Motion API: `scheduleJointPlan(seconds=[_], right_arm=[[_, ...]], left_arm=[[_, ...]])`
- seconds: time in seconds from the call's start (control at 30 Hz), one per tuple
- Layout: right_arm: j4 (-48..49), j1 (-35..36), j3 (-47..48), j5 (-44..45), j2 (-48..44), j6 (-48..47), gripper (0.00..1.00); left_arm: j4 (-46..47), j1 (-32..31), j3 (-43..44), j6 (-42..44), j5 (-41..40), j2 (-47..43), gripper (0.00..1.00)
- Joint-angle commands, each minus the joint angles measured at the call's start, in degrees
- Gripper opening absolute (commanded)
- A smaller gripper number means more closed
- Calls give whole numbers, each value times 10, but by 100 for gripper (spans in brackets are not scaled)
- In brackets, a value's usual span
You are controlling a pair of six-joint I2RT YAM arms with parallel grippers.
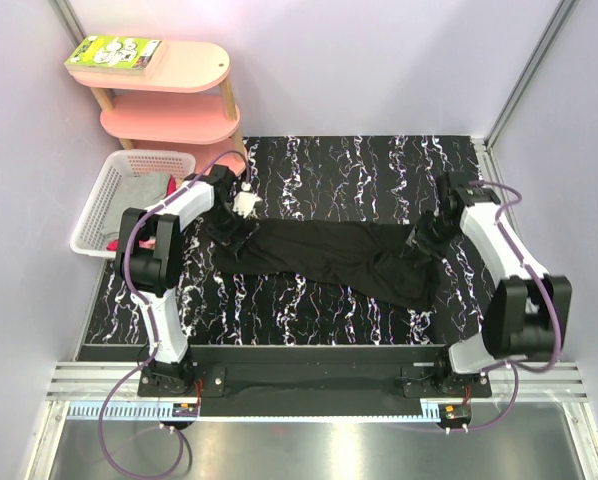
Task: Fold and stack the t-shirts
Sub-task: Fold the other side of the tshirt into a rectangle
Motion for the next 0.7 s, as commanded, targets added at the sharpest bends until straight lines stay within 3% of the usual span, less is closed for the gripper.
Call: scheduleJointPlan(seconds=[0.0,0.3,0.67], right_arm=[[-7,1,-102,-48,-44,34,50],[44,0,-180,-37,-18,43,50],[52,-42,-172,43,14,48,57]], left_arm=[[-11,4,36,7,12,-13,95],[-14,4,32,16,7,-19,95],[-14,4,21,17,9,-33,95]])
